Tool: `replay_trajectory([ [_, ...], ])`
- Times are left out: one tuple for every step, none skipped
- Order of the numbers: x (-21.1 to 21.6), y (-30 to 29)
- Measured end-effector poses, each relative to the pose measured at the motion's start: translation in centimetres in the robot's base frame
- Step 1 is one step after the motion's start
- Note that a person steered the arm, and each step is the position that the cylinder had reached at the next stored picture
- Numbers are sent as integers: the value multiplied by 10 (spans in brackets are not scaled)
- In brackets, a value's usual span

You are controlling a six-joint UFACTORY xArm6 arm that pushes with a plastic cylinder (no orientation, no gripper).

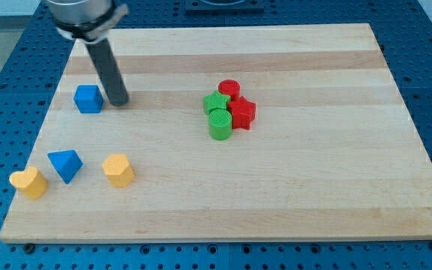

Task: Push the yellow hexagon closer to the blue triangle

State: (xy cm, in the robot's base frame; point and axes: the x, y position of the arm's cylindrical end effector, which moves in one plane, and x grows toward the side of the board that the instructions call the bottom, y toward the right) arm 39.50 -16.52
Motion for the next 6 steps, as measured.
replay_trajectory([
  [29, 49],
  [69, 96],
  [107, 125],
  [139, 132],
  [150, 96],
  [150, 51],
])
